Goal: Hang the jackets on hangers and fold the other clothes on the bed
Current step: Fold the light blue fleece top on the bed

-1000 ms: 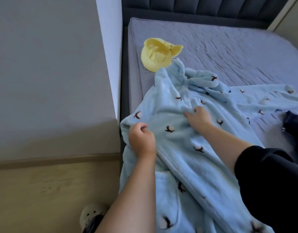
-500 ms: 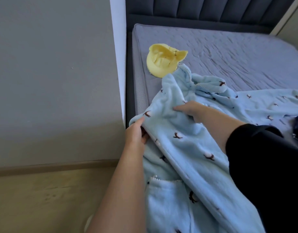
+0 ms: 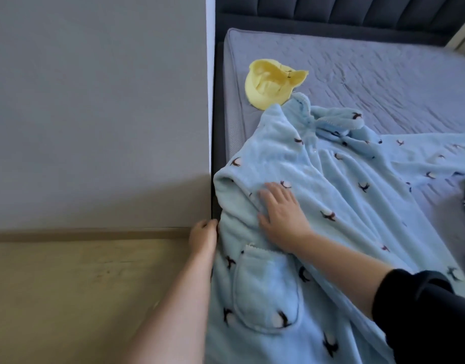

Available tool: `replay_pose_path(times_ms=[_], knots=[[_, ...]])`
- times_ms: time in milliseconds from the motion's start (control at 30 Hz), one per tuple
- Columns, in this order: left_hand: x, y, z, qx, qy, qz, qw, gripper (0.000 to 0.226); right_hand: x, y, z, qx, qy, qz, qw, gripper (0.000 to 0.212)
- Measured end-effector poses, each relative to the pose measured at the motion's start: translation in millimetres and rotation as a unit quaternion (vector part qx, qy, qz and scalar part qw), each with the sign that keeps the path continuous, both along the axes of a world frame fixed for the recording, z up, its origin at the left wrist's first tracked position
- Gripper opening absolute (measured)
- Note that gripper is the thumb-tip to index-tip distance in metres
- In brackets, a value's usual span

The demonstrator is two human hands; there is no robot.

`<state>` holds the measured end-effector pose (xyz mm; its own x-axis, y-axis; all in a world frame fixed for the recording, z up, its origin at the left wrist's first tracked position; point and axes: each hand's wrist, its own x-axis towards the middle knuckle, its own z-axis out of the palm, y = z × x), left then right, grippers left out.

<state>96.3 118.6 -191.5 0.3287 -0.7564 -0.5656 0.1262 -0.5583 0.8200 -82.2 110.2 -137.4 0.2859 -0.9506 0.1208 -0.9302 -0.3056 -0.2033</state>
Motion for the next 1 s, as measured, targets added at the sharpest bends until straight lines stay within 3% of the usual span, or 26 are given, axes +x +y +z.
replay_pose_path(times_ms=[67,200,333,433,600,667,733,800,900,1000], knots=[[8,16,-1,0.007,0.043,-0.016,0.999,0.016,-2,25,-15,0.025,0.032,0.014,0.999,0.053],[22,42,12,0.03,0.068,-0.196,0.978,0.014,-6,52,-23,0.055,0.023,-0.014,0.998,0.055],[34,70,19,0.067,0.176,-0.129,0.974,0.025,-13,81,-27,0.087,0.024,-0.024,0.996,0.054],[27,91,20,0.076,0.166,-0.056,0.982,0.034,-15,101,-26,0.117,-0.005,-0.051,0.992,0.054],[18,139,33,0.138,0.173,-0.188,0.957,0.066,-12,148,-18,0.165,-0.063,-0.017,0.984,0.069],[23,146,37,0.114,0.139,-0.218,0.959,0.056,-18,173,-15,0.191,-0.07,0.022,0.979,0.082],[26,154,41,0.104,0.073,-0.226,0.966,0.047,-25,197,-15,0.201,-0.007,0.057,0.978,0.098],[30,161,47,0.112,0.063,-0.203,0.971,0.04,-29,214,-14,0.19,0.057,0.071,0.977,0.105],[28,167,63,0.17,0.059,-0.223,0.958,0.035,-29,225,-7,0.183,0.098,0.076,0.975,0.103],[26,172,64,0.147,-0.046,-0.208,0.966,0.042,-21,234,0,0.166,0.172,0.095,0.966,0.088]])
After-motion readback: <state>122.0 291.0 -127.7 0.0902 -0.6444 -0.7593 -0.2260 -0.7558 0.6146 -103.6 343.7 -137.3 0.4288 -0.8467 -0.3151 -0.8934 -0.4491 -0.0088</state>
